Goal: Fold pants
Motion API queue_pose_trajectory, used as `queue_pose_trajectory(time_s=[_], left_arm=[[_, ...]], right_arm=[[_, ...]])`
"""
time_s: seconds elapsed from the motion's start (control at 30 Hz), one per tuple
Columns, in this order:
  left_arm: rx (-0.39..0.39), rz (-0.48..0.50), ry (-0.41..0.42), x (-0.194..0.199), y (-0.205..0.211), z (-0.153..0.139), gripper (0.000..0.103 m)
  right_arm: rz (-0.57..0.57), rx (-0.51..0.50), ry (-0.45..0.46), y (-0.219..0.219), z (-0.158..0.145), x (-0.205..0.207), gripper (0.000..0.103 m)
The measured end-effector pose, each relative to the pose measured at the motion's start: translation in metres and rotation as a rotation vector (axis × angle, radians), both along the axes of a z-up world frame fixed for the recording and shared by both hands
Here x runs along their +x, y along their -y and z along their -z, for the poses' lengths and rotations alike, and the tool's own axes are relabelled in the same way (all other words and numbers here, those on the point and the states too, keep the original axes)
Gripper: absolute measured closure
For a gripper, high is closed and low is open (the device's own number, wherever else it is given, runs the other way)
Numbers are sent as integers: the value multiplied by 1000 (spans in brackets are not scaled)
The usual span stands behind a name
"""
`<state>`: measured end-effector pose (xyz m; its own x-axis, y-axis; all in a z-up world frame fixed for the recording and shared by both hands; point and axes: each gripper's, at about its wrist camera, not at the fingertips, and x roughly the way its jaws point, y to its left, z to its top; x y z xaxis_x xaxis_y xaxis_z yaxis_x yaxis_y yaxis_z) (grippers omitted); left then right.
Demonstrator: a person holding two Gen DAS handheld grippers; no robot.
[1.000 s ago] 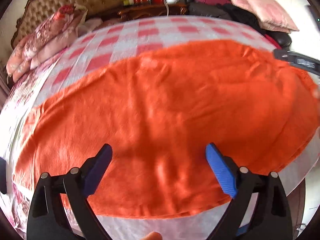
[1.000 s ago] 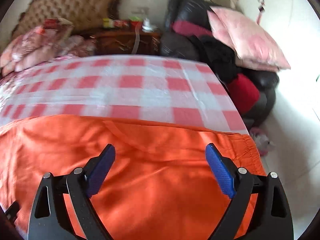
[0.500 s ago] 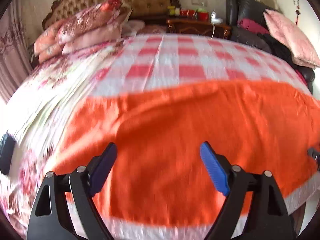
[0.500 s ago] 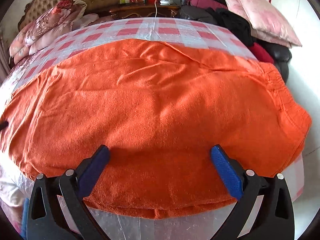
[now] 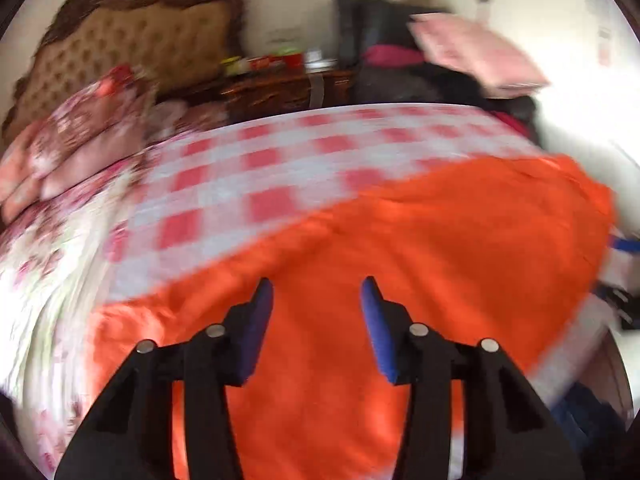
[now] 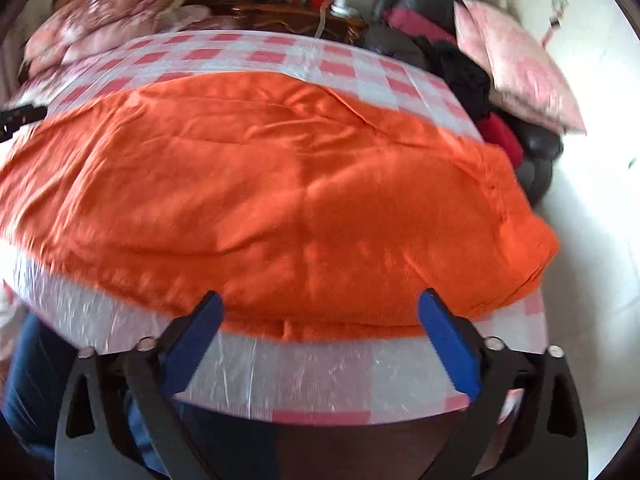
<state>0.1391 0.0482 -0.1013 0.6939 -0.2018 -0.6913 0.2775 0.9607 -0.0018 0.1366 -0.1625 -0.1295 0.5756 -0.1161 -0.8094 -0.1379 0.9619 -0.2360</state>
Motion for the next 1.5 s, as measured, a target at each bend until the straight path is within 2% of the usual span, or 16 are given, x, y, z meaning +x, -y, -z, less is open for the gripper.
queue_pose_trajectory(time_s=[0.1, 0.17, 0.23, 0.3, 0.37, 0.57, 0.67, 0.73, 0.83, 0.87, 0.9, 1.0, 1.07, 1.17, 1.27, 1.5], left_arm=[[-2, 99, 16, -46, 52, 16, 62], [8, 88, 11, -61, 74, 27, 63], [83, 92, 26, -72, 96, 38, 63], [193, 120, 67, -72, 113, 46, 63], [233, 122, 73, -71, 116, 51, 63], [386, 162, 79, -60, 125, 64, 73], [460, 186, 94, -62, 132, 66, 78], [515, 199, 93, -62, 136, 68, 85], [597, 245, 104, -65, 141, 73, 85], [608, 246, 105, -65, 140, 73, 84], [622, 255, 105, -64, 140, 74, 84], [706, 304, 114, -64, 144, 79, 84], [706, 304, 114, -61, 143, 80, 85], [699, 309, 113, -58, 143, 76, 98], [644, 276, 135, -55, 135, 60, 98], [620, 272, 174, -56, 134, 42, 98]], right_arm=[[-79, -25, 9, -19, 3, -8, 52], [-108, -47, 9, -26, 7, -8, 55], [-141, -39, -6, -29, 13, -8, 68], [-171, -25, -13, -32, 12, -9, 93], [-186, -11, -5, -32, 9, -12, 103], [-171, 122, 59, -9, -17, -13, 103], [-142, 188, 39, 3, -24, -12, 102], [-116, 309, -26, 15, -25, -8, 93], [-78, 449, -87, 27, -26, -10, 75], [-74, 487, -109, 28, -25, -12, 55], [-69, 523, -122, 30, -24, -15, 43], [-73, 617, -159, 29, -24, -23, 43], [-58, 658, -169, 29, -23, -25, 43], [-30, 728, -196, 30, -18, -22, 43], [0, 778, -225, 33, -15, -21, 43], [102, 917, -306, 35, -1, -5, 43]])
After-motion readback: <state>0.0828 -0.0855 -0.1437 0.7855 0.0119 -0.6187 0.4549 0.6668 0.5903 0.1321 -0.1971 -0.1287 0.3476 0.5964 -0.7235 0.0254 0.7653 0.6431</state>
